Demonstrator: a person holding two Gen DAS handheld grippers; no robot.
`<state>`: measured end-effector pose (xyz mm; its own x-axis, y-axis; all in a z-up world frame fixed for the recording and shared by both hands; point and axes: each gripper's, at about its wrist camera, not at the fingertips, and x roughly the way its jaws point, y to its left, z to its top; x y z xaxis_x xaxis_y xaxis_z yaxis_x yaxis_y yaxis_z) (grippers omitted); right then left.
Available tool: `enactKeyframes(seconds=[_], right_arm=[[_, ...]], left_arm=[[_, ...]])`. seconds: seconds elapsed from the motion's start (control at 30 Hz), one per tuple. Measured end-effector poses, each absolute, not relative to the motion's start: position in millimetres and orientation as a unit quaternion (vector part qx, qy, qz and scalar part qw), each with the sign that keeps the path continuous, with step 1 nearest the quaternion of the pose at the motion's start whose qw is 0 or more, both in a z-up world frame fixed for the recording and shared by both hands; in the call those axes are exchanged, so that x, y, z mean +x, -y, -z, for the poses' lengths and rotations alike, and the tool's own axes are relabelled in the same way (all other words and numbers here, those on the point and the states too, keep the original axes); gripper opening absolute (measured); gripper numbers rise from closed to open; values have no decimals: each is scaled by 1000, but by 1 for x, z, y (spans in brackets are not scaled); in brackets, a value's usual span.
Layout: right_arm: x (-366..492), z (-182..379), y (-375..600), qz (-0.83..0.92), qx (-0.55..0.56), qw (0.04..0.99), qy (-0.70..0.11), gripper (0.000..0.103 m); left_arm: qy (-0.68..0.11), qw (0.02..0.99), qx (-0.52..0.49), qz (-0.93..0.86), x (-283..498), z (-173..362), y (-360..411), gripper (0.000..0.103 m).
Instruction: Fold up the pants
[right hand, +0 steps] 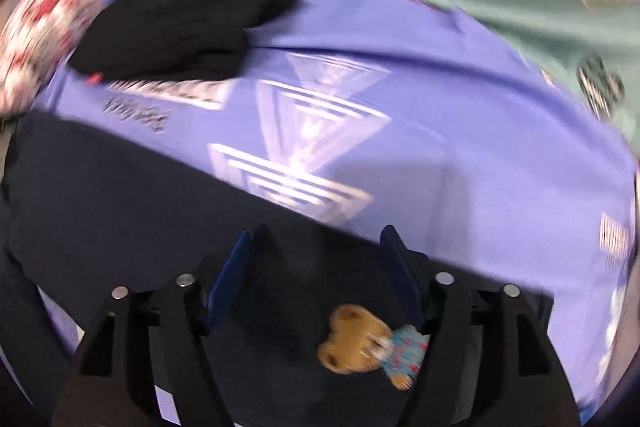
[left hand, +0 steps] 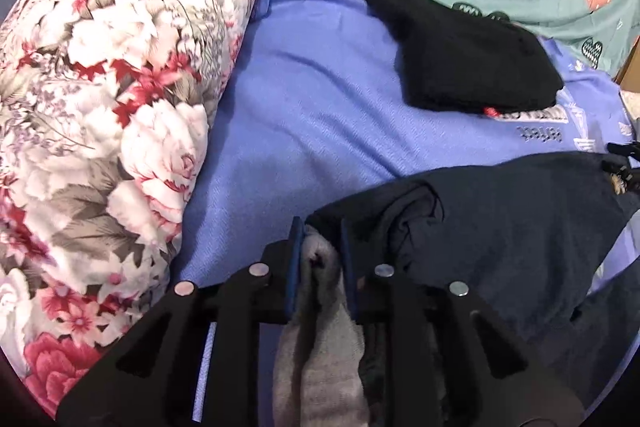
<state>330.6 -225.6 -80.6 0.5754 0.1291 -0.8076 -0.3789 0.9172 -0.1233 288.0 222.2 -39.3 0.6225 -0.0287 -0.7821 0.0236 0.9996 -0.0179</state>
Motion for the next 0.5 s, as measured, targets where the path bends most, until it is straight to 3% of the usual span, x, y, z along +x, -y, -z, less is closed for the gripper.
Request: enactKeyframes(seconds=[0.23, 0.37, 0.43, 0.5], right_arm=[[351, 86, 175, -219, -204, 847, -439, 69], [364, 86, 179, -240, -186, 836, -457, 69], [365, 86, 178, -265, -176, 827, -464, 54], [363, 82, 177, -279, -164, 819, -474, 16]], left_arm=[[-408, 913, -8, 27, 268, 18, -221, 16], [-394, 918, -16, 41, 257, 8, -223, 16], [-388, 921, -17, 46, 253, 4, -222, 16], [-383, 922, -19, 49, 251, 2, -223, 16]])
